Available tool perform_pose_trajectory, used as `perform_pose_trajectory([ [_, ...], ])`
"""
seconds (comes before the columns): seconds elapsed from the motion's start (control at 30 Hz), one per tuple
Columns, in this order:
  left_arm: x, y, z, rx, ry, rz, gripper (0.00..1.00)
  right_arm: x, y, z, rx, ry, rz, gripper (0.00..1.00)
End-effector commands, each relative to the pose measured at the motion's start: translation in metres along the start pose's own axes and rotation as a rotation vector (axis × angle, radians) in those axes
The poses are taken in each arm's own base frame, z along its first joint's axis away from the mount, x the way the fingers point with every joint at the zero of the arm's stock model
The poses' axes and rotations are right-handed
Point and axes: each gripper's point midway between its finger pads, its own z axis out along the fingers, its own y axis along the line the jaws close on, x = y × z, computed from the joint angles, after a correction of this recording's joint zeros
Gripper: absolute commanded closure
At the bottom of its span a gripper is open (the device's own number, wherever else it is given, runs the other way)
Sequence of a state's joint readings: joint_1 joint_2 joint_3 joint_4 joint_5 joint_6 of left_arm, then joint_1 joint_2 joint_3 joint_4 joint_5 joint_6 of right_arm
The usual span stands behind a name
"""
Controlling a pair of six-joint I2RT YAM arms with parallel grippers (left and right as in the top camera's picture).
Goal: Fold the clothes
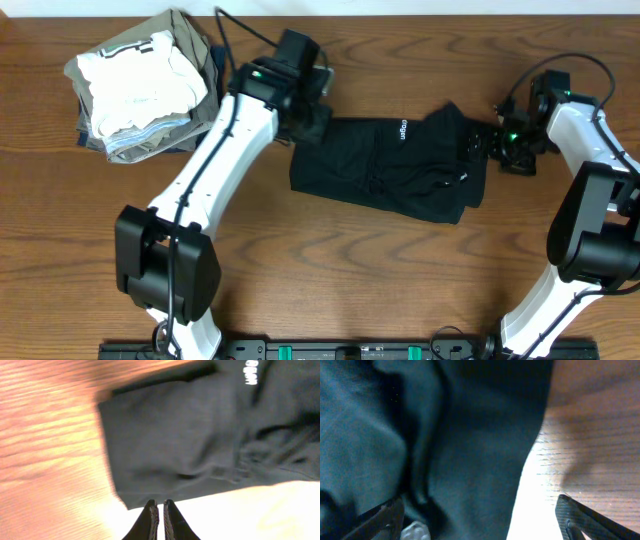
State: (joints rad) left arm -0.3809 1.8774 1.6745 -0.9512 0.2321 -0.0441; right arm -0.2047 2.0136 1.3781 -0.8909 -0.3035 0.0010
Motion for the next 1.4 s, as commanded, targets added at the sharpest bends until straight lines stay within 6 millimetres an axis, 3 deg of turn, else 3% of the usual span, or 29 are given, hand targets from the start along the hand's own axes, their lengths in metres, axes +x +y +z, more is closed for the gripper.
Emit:
perform_pose_trajectory([
  [0.0,0.002,0.020,-0.002,-0.051,0.013,-0.015,0.92,0.006,-0.005,0.003,0.009,-0.009,0.033,0.04],
  [0.1,0.007,0.027,-0.003,-0.058,0.036,-0.034,0.92,0.010,-0.005,0.011,-0.006,-0.012,0.050,0.04],
  [0.23,0.011,0.029,-0.004,-0.063,0.051,-0.040,0.92,0.011,0.010,0.018,-0.103,-0.021,0.049,0.05],
  [0.4,0.012,0.029,-0.004,-0.063,0.054,-0.040,0.92,0.016,0.023,0.028,-0.199,-0.027,0.092,0.12],
  [0.6,0.012,0.029,-0.004,-0.063,0.053,-0.039,0.92,0.025,0.027,0.039,-0.253,-0.026,0.136,0.40],
  [0.8,0.010,0.038,-0.004,-0.117,0.046,-0.037,0.92,0.018,0.027,0.040,-0.261,-0.058,0.147,0.87],
  [0.87,0.010,0.042,-0.005,-0.140,0.044,-0.037,0.91,0.014,0.024,0.038,-0.264,-0.072,0.158,0.99],
  [1.07,0.008,0.060,-0.008,-0.231,0.034,-0.039,0.91,0.000,0.015,0.016,-0.329,-0.124,0.182,0.99],
  [1.17,0.008,0.069,-0.010,-0.238,0.031,-0.060,0.92,-0.008,0.007,-0.004,-0.333,-0.157,0.175,0.99],
  [1.37,0.008,0.106,-0.018,-0.263,0.018,-0.146,0.91,-0.021,-0.010,-0.055,-0.316,-0.209,0.144,0.99],
])
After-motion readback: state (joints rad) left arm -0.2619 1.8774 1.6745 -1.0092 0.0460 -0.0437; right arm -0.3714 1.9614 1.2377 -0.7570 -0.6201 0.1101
